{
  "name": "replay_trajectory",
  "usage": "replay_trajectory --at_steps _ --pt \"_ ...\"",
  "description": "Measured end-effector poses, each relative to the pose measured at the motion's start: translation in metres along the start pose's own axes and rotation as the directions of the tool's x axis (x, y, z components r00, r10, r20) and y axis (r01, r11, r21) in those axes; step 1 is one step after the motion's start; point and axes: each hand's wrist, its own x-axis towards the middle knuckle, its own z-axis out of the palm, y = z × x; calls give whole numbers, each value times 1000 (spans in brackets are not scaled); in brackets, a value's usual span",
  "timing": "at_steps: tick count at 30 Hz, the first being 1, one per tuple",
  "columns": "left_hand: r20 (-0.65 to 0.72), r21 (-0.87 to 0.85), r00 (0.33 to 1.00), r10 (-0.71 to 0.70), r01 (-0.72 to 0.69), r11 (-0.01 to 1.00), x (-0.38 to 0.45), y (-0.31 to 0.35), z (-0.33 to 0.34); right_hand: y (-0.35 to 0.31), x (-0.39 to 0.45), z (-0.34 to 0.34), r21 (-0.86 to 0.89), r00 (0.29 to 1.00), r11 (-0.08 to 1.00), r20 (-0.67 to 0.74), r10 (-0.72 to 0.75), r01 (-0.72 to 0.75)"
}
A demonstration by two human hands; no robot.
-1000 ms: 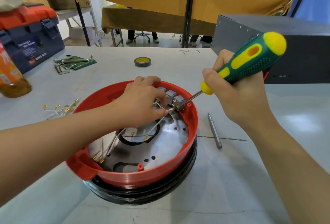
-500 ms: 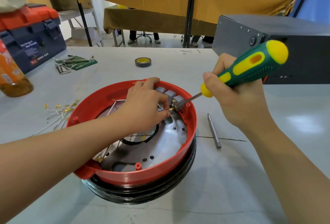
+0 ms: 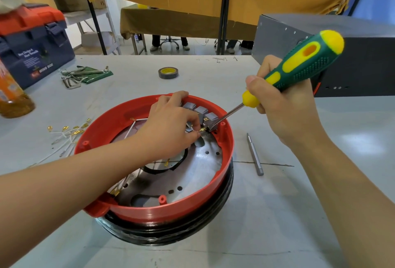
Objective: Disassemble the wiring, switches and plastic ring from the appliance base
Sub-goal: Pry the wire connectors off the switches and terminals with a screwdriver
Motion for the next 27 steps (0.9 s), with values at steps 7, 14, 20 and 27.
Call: replay_trajectory --at_steps 7,14,20,27 --pt "18 -3 1000 14 -14 1000 0 -1 0 13 -8 17 -45 988 988 48 148 -146" --pt "13 -22 1000 22 -22 1000 0 -3 -1 1 2 1 14 997 999 -58 50 -49" --pt "11 -23 1000 20 -20 1000 0 -2 0 0 -4 -1 -41 999 999 -29 20 -22" --pt "7 -13 1000 14 -14 1000 0 -1 0 7 -3 -5 61 990 994 -95 101 -96"
